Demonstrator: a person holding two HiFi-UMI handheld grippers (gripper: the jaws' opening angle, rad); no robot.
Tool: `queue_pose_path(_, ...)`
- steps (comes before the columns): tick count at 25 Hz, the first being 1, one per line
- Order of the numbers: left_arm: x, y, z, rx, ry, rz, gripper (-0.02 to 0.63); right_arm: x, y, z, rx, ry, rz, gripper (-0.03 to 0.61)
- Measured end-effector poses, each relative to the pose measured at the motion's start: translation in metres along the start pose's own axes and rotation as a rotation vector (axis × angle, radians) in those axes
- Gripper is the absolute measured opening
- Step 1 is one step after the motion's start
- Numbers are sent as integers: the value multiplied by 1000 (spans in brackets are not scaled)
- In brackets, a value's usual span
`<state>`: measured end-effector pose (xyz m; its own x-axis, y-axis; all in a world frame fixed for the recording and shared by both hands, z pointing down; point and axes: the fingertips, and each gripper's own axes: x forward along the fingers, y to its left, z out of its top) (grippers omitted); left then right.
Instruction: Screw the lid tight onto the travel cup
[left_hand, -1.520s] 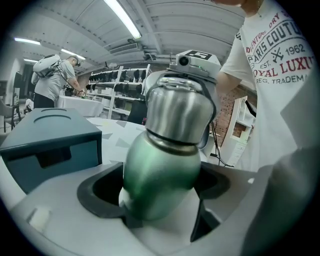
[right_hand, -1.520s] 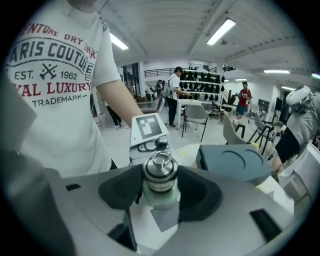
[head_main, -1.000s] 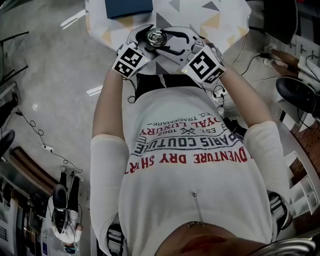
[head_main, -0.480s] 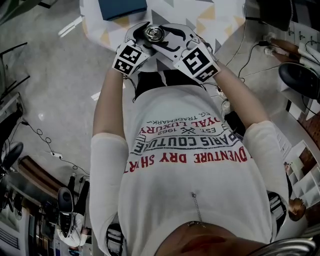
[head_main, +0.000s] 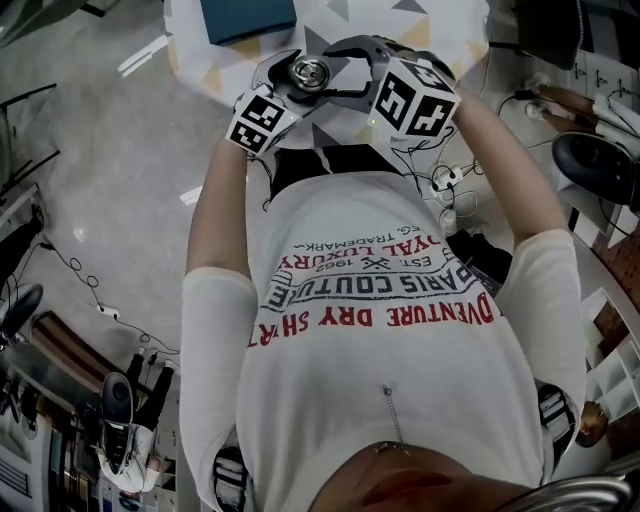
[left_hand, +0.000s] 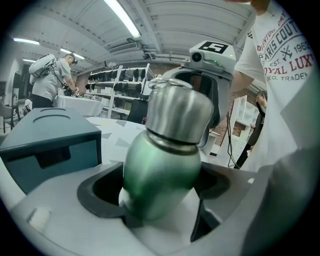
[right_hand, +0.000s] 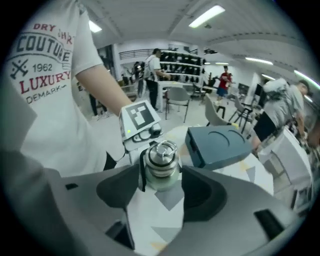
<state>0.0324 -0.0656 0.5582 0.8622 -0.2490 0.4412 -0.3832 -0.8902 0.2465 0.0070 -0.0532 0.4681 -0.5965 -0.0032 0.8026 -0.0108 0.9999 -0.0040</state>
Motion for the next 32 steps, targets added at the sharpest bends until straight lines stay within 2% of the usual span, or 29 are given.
queue_pose_path(2, 0, -1, 0, 1, 1, 0, 421, 0, 1, 3, -108, 39, 65, 268)
queue_pose_path(5, 0, -2, 0, 3, 2, 2, 421, 2, 0, 10, -176, 80, 134, 268)
queue_pose_path(8, 0, -4, 1, 4, 3, 2, 420, 6, 1, 11, -207, 111, 187, 262)
queue_pose_path(10, 1, -5, 2, 6, 3, 2, 422, 6, 5, 12, -217, 112, 217, 232)
queue_pose_path(14, 1, -5, 3, 12, 2, 5, 420, 4, 5, 11, -201, 110, 221, 229)
queue_pose_path(18, 2, -5, 1, 13, 3, 8, 420, 6, 4, 10, -108, 113, 173, 227)
queue_pose_path(21, 3, -4, -1, 13, 6, 9, 420, 9, 3, 9, 12, 101, 114, 227)
queue_pose_path(28, 3, 0, -2, 16, 8, 15, 420, 10, -3, 8, 297, 39, -71, 227)
queue_pose_path(32, 4, 2, -2, 16, 10, 16, 420, 10, -6, 7, 426, 6, -174, 227)
